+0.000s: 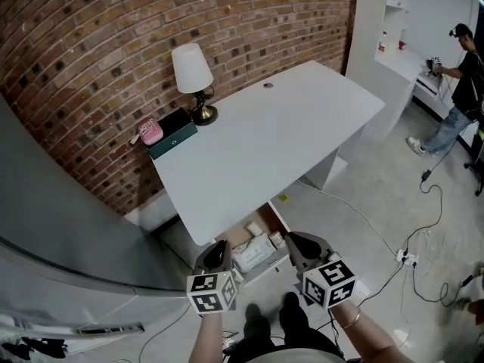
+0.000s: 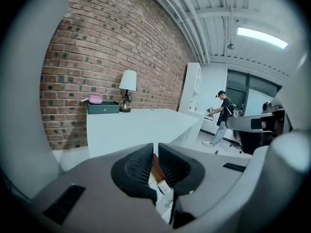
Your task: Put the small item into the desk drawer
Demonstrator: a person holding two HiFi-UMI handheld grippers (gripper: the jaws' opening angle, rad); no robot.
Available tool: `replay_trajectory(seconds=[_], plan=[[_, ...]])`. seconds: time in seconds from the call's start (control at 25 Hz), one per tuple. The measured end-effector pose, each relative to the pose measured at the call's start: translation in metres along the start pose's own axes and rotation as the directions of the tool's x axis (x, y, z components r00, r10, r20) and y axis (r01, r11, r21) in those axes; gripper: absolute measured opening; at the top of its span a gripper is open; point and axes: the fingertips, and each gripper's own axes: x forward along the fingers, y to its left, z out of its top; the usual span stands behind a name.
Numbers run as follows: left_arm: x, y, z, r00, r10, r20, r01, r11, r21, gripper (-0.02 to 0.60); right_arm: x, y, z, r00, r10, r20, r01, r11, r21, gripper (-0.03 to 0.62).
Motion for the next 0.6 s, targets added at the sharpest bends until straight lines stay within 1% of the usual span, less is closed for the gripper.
replay_trajectory(seconds=[0.36, 0.6], plan=[[-0.007, -0.014, 0.008, 0.999, -0.039, 0.007, 0.039, 0.999, 0.03, 0.029, -0.035, -0.004, 0.009, 0.997, -0.052, 0.051, 0.05, 0.998, 0.037, 0.008], [-0.004, -0.023, 0.008, 0.998, -0.063, -0.016, 0.063, 0.997, 0.054, 0.029, -0.051, -0.013, 0.013, 0.993, -0.087, 0.079, 0.082, 0.994, 0.069, 0.006]])
